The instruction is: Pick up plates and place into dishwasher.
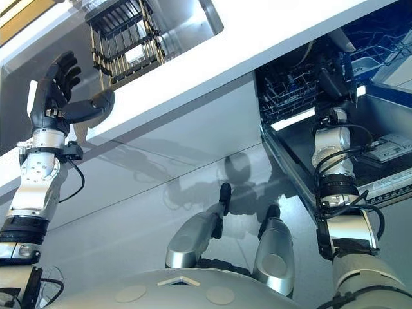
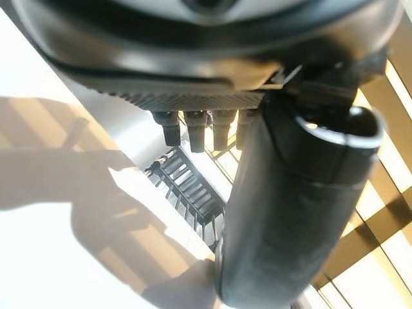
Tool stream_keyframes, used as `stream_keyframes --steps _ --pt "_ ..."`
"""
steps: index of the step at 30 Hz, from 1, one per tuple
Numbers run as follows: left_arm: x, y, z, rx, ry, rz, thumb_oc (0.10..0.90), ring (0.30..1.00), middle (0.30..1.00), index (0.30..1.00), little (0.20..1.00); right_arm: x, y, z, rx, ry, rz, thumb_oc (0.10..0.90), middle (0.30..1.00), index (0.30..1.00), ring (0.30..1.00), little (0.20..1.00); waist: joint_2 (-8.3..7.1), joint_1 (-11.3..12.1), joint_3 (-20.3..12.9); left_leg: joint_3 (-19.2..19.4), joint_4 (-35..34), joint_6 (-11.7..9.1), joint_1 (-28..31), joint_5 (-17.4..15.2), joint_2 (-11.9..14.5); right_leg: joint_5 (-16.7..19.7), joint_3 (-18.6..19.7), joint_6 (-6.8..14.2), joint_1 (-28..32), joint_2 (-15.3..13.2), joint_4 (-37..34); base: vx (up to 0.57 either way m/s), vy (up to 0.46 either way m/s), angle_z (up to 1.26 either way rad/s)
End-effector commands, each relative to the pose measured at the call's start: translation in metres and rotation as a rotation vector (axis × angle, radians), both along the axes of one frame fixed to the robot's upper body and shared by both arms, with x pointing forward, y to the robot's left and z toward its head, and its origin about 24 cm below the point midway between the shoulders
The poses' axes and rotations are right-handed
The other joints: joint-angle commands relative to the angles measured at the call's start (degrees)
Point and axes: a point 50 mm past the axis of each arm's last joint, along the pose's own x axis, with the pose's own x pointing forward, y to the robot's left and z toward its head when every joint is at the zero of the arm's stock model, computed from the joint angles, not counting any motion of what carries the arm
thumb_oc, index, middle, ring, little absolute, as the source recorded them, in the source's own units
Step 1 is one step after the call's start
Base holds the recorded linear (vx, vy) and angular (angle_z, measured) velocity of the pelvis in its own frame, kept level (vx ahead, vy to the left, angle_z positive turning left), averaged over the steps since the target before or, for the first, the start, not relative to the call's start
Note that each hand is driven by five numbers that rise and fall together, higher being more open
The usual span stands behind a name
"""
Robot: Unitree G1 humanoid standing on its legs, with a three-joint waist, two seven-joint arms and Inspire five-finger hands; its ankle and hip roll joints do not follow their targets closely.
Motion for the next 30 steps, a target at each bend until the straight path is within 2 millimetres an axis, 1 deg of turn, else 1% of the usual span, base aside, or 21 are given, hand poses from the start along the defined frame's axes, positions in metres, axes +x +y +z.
stream_keyframes --steps 1,4,6,7,9,12,15,17,19,20,22,25,30 --pt "0.003 0.007 0.048 0.083 -0.154 0.018 0.8 0.9 0.9 0.9 0.9 -0.001 0.099 0.183 -0.243 -0.76 0.228 0.8 0.9 0.9 0.9 0.9 -4.95 0.2 0.1 0.8 6.7 4.6 1.5 -9.5 -7.3 9.9 1.1 2.5 4.5 -0.3 -12.9 0.0 0.0 0.0" --pt "0.003 0.003 0.044 0.074 -0.154 0.014 0.8 0.9 0.9 0.9 0.9 -0.009 0.095 0.181 -0.33 -0.762 0.112 0.8 0.9 0.9 0.9 0.9 -4.7 -0.3 0.3 1.0 6.5 4.7 2.0 -9.6 -7.5 10.2 1.3 2.5 4.7 -0.5 -13.4 0.0 0.005 0.01" --pt "0.004 0.0 0.042 0.069 -0.154 0.014 0.8 0.9 0.9 0.9 0.9 -0.016 0.094 0.182 -0.454 -0.743 -0.028 0.8 0.9 0.9 0.9 0.9 -4.61 -0.7 0.4 1.2 6.2 4.7 2.4 -9.6 -7.6 10.6 1.5 2.6 5.0 -0.5 -14.1 0.0 0.022 0.03" --pt "0.004 -0.002 0.04 0.064 -0.156 0.014 0.8 0.9 0.9 0.9 0.9 -0.022 0.094 0.186 -0.565 -0.745 -0.125 0.8 0.9 0.9 0.9 0.9 -4.52 -1.0 0.4 1.5 6.0 4.7 2.7 -9.7 -7.7 10.9 1.8 2.8 5.2 -0.6 -14.6 0.0 0.0 0.0" --pt "0.004 -0.003 0.039 0.06 -0.158 0.015 0.8 0.9 0.9 0.9 0.9 -0.025 0.096 0.188 -0.624 -0.755 -0.158 0.8 0.9 0.9 0.9 0.9 -4.5 -1.2 0.4 1.7 5.6 4.7 3.1 -9.8 -7.8 11.2 1.9 2.9 5.4 -0.6 -15.1 -0.01 0.006 -0.02" --pt "0.003 -0.006 0.036 0.058 -0.161 0.016 0.8 0.9 0.9 0.9 0.9 -0.027 0.097 0.19 -0.73 -0.762 -0.136 0.8 0.9 0.9 0.9 0.9 -4.72 -1.5 0.2 2.0 4.6 4.8 4.0 -9.7 -8.1 11.7 2.4 3.3 5.9 -0.7 -16.1 0.0 0.0 -0.01" --pt "0.003 -0.006 0.035 0.057 -0.161 0.006 0.8 0.9 0.9 0.9 0.9 -0.024 0.093 0.19 -0.825 -0.729 -0.199 0.8 0.9 0.9 0.9 0.9 -5.03 -1.5 -0.3 2.2 3.7 4.7 4.6 -9.6 -8.1 12.0 2.6 3.6 6.3 -0.6 -16.7 -0.01 -0.006 -0.11" --pt "0.003 -0.008 0.033 0.061 -0.157 0.001 0.8 0.9 0.9 0.9 0.9 -0.023 0.09 0.187 -0.86 -0.693 -0.253 0.8 0.9 0.9 0.9 0.9 -5.53 -1.6 -0.6 2.4 3.4 4.8 5.1 -9.8 -8.0 12.1 2.7 3.8 6.7 -0.6 -17.0 0.0 -0.008 -0.03" --pt "0.002 -0.007 0.033 0.066 -0.153 0.001 0.8 0.9 0.9 0.9 0.9 -0.023 0.084 0.178 -0.906 -0.639 -0.312 0.8 0.9 0.9 0.9 0.9 -6.43 -1.9 -1.0 2.5 3.3 5.0 5.8 -10.3 -7.9 12.1 3.1 3.9 7.3 -0.5 -17.2 0.02 -0.043 -0.03" --pt "0.001 -0.007 0.033 0.067 -0.152 0.0 0.8 0.9 0.9 0.9 0.9 -0.023 0.083 0.177 -0.917 -0.629 -0.32 0.8 0.9 0.9 0.9 0.9 -6.55 -1.9 -1.0 2.6 3.3 5.1 5.9 -10.4 -7.9 12.1 3.2 3.8 7.4 -0.5 -17.1 0.02 -0.041 -0.02" --pt "0.0 -0.007 0.032 0.072 -0.149 -0.008 0.8 0.9 0.9 0.9 0.9 -0.022 0.077 0.167 -0.971 -0.563 -0.361 0.8 0.9 0.9 0.9 0.9 -7.15 -2.3 -1.3 2.4 3.6 5.3 6.3 -10.7 -7.9 12.0 3.8 3.8 7.7 -0.3 -16.9 0.01 -0.018 0.0" --pt "-0.001 -0.008 0.032 0.081 -0.143 -0.012 0.8 0.9 0.9 0.9 0.9 -0.023 0.062 0.148 -0.964 -0.451 -0.372 0.8 0.9 0.9 0.9 0.9 -8.09 -3.2 -1.8 2.2 3.8 5.6 7.1 -11.4 -7.9 11.3 4.9 3.6 8.4 0.2 -16.3 0.02 -0.02 0.01" --pt "-0.001 -0.009 0.029 0.092 -0.125 -0.012 0.8 0.9 0.9 0.9 0.9 -0.029 0.037 0.116 -0.946 -0.292 -0.357 0.8 0.9 0.9 0.9 0.9 -9.13 -4.7 -2.8 2.1 4.0 6.0 9.0 -12.3 -7.7 10.1 5.7 3.4 10.0 0.8 -15.0 0.04 -0.006 0.03"
